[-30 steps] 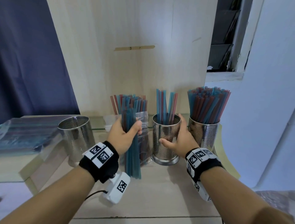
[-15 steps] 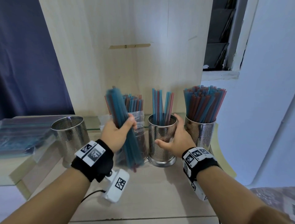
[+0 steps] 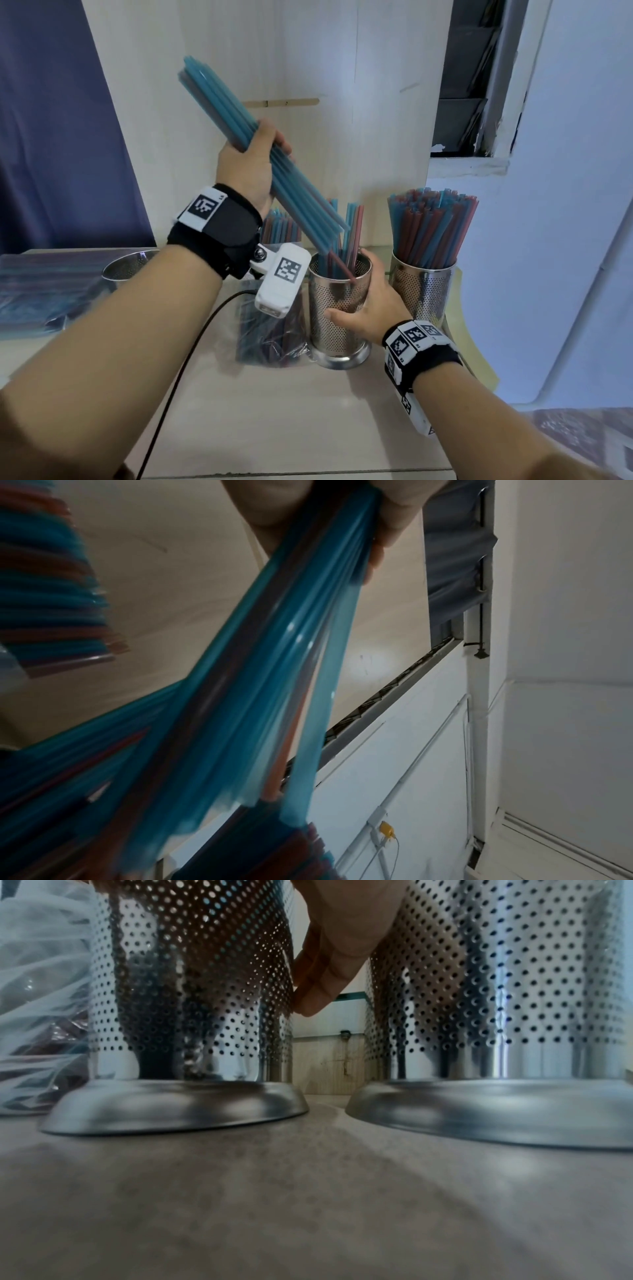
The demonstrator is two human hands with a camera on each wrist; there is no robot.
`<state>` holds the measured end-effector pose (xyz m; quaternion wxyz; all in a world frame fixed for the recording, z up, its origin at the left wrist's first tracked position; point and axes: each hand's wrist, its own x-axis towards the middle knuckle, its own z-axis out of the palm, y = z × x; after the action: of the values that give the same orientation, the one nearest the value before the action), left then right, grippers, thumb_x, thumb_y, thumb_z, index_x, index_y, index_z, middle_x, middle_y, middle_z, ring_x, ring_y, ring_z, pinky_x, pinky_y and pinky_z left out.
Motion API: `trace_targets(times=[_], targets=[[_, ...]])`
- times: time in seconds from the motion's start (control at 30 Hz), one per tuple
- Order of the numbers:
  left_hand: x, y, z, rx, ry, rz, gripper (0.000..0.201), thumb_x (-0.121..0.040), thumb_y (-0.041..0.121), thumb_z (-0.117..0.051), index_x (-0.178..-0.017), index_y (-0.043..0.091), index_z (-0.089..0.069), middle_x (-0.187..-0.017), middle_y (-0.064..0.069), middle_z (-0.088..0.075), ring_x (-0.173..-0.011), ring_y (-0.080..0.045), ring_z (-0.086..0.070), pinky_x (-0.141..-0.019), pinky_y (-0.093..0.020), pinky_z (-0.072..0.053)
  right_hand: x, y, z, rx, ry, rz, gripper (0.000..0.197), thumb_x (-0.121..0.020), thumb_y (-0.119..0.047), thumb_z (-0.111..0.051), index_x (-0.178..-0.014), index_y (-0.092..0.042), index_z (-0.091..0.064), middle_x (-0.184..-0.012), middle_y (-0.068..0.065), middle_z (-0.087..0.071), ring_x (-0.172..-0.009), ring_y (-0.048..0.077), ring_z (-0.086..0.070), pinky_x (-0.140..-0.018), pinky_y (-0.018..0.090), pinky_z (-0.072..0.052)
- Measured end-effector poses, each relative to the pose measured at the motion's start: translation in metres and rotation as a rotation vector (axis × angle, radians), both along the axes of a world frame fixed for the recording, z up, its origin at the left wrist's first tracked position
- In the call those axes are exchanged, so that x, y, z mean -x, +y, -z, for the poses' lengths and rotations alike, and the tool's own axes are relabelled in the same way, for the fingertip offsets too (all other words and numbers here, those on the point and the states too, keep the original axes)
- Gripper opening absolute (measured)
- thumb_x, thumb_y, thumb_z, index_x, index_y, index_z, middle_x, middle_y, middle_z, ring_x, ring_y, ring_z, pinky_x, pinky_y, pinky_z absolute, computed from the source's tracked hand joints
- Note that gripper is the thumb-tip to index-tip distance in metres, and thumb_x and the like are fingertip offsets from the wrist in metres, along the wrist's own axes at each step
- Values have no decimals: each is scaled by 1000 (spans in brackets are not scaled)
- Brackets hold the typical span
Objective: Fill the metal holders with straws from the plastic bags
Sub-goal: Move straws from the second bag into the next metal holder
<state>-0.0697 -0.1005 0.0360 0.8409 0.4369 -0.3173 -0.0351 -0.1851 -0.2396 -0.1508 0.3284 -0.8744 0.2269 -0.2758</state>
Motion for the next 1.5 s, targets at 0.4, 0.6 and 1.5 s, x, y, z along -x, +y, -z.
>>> trace_targets(times=[0.4, 0.6, 1.5], targets=[[-11, -11, 3, -77, -125, -166, 34, -97, 28, -57, -65, 17, -59, -61, 5, -61, -62, -17, -56, -66, -34, -52, -2, -3, 1, -9, -48, -78, 124, -58, -59, -84, -151, -38, -5, -142, -3, -51, -126, 17, -54, -108, 32, -42], [0, -35, 64, -529, -191, -193, 55, -89, 46, -63, -127, 10, -47, -97, 10, -60, -80, 2, -57, -66, -14, -51, -2, -3, 1, -6, -73, -85, 124, -59, -56, -85, -153, -32, -7, -145, -7, -49, -130, 12, -50, -110, 28, -39], [-7, -51, 90, -832, -384, 13, 104, -73, 86, -16, -154, 21, -13, -157, -4, -29, -142, -22, -32, -112, -37, -23, -6, -6, 6, -5, -111, -85, 118, -55, -62, -85, -146, -32, -16, -139, -10, -53, -127, 9, -52, -109, 35, -44]])
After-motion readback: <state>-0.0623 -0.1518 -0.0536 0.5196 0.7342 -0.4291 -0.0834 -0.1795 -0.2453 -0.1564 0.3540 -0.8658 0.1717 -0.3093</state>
